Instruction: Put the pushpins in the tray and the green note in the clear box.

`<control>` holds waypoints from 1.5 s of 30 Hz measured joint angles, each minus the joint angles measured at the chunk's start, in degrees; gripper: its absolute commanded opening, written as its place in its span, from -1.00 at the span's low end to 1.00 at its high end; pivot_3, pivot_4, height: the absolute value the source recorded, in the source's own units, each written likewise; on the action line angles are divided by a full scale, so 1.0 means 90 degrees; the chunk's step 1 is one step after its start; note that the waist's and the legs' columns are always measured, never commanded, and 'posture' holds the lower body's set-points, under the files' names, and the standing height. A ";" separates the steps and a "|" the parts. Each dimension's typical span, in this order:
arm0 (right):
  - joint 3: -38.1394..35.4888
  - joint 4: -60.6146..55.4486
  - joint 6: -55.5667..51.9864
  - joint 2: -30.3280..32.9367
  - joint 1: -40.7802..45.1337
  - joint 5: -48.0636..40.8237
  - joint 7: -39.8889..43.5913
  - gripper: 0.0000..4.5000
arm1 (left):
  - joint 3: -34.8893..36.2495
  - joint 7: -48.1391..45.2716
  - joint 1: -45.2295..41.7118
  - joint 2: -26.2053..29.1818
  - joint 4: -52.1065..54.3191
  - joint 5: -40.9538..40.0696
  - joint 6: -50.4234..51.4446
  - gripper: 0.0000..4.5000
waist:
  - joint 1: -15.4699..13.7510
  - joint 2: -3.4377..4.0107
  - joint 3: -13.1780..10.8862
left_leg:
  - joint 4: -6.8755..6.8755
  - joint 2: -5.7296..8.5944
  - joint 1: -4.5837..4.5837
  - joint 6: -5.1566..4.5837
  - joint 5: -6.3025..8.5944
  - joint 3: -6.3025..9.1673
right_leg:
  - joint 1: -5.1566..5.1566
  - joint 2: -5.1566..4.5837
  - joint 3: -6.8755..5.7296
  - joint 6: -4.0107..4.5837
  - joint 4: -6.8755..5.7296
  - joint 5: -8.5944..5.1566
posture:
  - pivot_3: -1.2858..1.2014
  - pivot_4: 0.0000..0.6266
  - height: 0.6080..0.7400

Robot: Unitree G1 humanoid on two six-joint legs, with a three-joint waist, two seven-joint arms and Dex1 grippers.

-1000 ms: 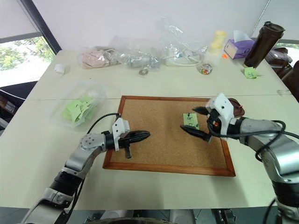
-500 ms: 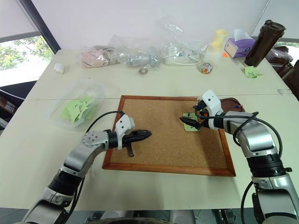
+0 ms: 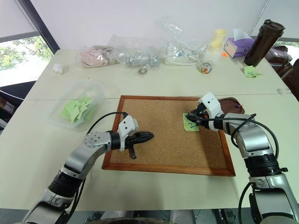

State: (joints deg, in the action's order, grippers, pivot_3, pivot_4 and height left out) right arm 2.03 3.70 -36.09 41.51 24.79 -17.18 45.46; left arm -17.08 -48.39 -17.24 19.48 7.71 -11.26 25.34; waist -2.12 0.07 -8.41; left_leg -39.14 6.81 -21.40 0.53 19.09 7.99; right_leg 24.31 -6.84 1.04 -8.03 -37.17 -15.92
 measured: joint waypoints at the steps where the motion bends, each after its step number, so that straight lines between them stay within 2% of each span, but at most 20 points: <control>1: 0.0000 0.0017 0.0028 0.0000 0.0000 0.0018 0.0005 -0.29 | 0.0001 0.0005 0.0000 0.0002 0.0013 -0.0008 0.0021 -1.00 | 0.0000 0.0000 0.0000 | 0.0000 0.0000 0.0000 0.0000 0.0000 0.0000 | 0.0000 0.0000 0.0000 0.0000 0.0000 0.0000 | 0.03 -0.52 1.00; 6: -0.0001 0.0106 0.0179 -0.0033 0.0000 0.0090 0.0037 -0.29 | 0.0000 0.0016 0.0009 0.0018 0.0043 -0.0054 0.0041 -1.00 | 0.0005 0.0000 0.0000 | 0.0000 0.0000 0.0000 0.0000 0.0000 0.0000 | 0.0000 0.0000 0.0000 0.0000 0.0000 0.0000 | 0.03 -0.52 1.00; 7: -0.0002 0.0106 0.0185 -0.0043 0.0000 0.0101 0.0036 -0.53 | 0.0000 0.0018 0.0021 0.0021 0.0055 -0.0057 0.0042 -1.00 | 0.0006 0.0000 0.0000 | 0.0000 0.0000 0.0000 0.0000 0.0000 0.0000 | 0.0000 0.0000 0.0000 0.0000 0.0000 0.0000 | 0.03 -0.52 1.00; 9: -0.0009 0.0113 0.0204 -0.0060 0.0000 0.0131 0.0052 -0.86 | 0.0000 0.0019 0.0056 0.0027 0.0070 -0.0058 0.0041 -1.00 | 0.0008 0.0000 0.0000 | 0.0001 -0.0001 0.0001 0.0000 0.0000 0.0000 | 0.0000 0.0001 0.0000 0.0000 0.0000 0.0000 | 0.03 -0.52 1.00; 10: -0.0004 0.0112 0.0220 -0.0099 0.0001 0.0134 0.0064 -0.94 | -0.0002 0.0018 0.0066 0.0025 0.0071 -0.0062 0.0033 -1.00 | 0.0008 0.0000 0.0000 | 0.0001 -0.0001 0.0001 0.0000 0.0000 0.0000 | 0.0000 0.0001 0.0000 0.0000 0.0000 0.0000 | 0.03 -0.52 1.00; 22: -0.0133 -0.0187 -0.0091 -0.0037 -0.0041 0.0022 0.0077 -0.94 | -0.0011 0.0007 0.0139 -0.0008 -0.0067 -0.0059 -0.0342 -1.00 | -0.0011 0.0002 -0.0001 | 0.0001 -0.0001 -0.0004 0.0000 0.0000 -0.0001 | 0.0004 0.0000 0.0001 0.0000 0.0001 0.0000 | 0.03 -0.52 1.00; 28: -0.0979 -0.1183 -0.0592 0.0134 0.0001 -0.0527 -0.0018 -0.94 | -0.0043 0.0017 0.0167 0.0016 -0.0100 -0.0041 -0.0442 -1.00 | -0.0004 0.0003 -0.0002 | 0.0003 -0.0003 -0.0002 0.0000 0.0000 -0.0001 | 0.0003 0.0002 0.0002 0.0000 0.0001 0.0000 | 0.03 -0.52 1.00; 33: -0.1418 -0.1259 -0.0817 0.0262 -0.0012 -0.0684 -0.0163 -0.94 | -0.0076 0.0040 0.0194 0.0011 -0.0105 0.0006 -0.0519 -1.00 | -0.0009 0.0003 -0.0002 | 0.0003 -0.0002 -0.0002 0.0000 0.0000 -0.0001 | 0.0001 0.0001 0.0002 0.0000 0.0003 0.0000 | 0.03 -0.52 1.00; 37: -0.1698 -0.0896 -0.0731 0.0429 -0.0170 -0.0633 -0.0292 -0.94 | -0.0083 0.0067 0.0207 -0.0022 -0.0115 0.0050 -0.0566 -1.00 | -0.0025 0.0003 -0.0002 | 0.0002 0.0000 -0.0002 0.0000 0.0000 -0.0001 | -0.0002 -0.0001 0.0002 0.0000 0.0003 0.0000 | 0.03 -0.52 1.00; 45: -0.2265 0.1317 0.0114 0.0555 -0.0160 -0.0034 -0.1019 -0.94 | -0.0081 0.0064 0.0302 -0.0011 -0.0133 0.0075 -0.0762 -1.00 | 0.0005 0.0007 0.0001 | 0.0006 -0.0001 0.0003 0.0000 0.0000 -0.0007 | -0.0001 0.0000 0.0004 0.0000 0.0002 0.0000 | 0.03 -0.52 1.00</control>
State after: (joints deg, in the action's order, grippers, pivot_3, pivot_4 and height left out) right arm -18.35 15.56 -35.07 46.50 23.35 -17.49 36.30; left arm -17.81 -47.81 -14.52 19.38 6.51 -10.59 18.48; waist -2.07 0.13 -8.40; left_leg -39.08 6.80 -21.37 0.53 19.09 7.92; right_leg 24.30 -6.84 1.07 -8.03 -37.15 -15.93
